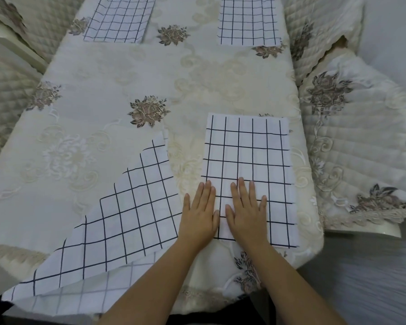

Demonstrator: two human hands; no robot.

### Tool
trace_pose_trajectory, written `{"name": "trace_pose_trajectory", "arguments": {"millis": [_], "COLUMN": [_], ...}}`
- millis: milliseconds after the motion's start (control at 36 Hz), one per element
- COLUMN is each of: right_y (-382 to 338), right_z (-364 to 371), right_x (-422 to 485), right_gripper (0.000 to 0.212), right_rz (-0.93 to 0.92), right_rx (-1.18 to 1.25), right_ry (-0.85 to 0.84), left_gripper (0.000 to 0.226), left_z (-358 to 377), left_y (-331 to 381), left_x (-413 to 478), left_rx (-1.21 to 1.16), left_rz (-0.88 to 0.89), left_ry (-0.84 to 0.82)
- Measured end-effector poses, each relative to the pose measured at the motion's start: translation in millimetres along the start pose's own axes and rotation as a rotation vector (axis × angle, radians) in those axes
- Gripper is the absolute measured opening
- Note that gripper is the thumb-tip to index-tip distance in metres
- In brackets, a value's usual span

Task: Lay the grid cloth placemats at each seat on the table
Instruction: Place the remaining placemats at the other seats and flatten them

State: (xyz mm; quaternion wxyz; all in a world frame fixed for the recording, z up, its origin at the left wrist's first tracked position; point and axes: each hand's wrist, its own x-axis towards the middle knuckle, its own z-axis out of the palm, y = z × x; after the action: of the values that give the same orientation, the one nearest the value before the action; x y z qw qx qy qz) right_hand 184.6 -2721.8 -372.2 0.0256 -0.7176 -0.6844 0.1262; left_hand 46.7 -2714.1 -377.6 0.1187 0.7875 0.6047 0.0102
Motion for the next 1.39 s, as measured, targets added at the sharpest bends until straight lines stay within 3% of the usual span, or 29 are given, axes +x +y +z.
{"name": "trace_pose_trajectory", "arguments": {"millis": [472,639,722,778,917,1167,1278,1389], "right_y": [60.4,59.1,48.6,35.7,-3.2,-58.0,-88.5,-124.8], "right_z": [-14.8,-20.2,-24.8,-26.7,-30.5,-28.0,-19.7,-9.1], "right_x": [-20.9,-20.2,-17.5,-18.6,-30.8,-58.0,-64.4,-67.8], "right_gripper": [0.056,0.068,0.055,0.050,0.050,0.036,0.039,0.046], "right_rz": [0.110,0.128,0.157,0.129,0.010,-0.296,-0.367,-0.369], "right_rx": [0.025,0.068,0.110,0.148,0.341,0.423,0.382,0.295], "right_ry": [0.049,0.011,0.017,0.065,0.056,-0.067,-0.117,-0.165], "left_gripper": [0.059,0.081,0.056,0.046,0.046,0.046,0.060,0.076], "left_z": [-5.4,-22.7,-35.9,-44.5,-50.8,-60.0,-60.2,-69.1], "left_y": [-10.8,-12.8,-7.4,-4.6,-11.1,-58.6,-90.7,-118.7], "left_x": [-25.3,-28.1,-34.5,-42.4,-67.2,-92.3,-102.6,-114.8], "left_rx": [0.012,-0.076,-0.262,-0.334,-0.397,-0.284,-0.177,-0.144], "left_rz": [-0.044,-0.065,-0.173,-0.241,-0.314,-0.355,-0.362,-0.375], "left_ry": [-0.045,-0.152,-0.015,0.036,0.086,0.165,0.108,-0.051]}}
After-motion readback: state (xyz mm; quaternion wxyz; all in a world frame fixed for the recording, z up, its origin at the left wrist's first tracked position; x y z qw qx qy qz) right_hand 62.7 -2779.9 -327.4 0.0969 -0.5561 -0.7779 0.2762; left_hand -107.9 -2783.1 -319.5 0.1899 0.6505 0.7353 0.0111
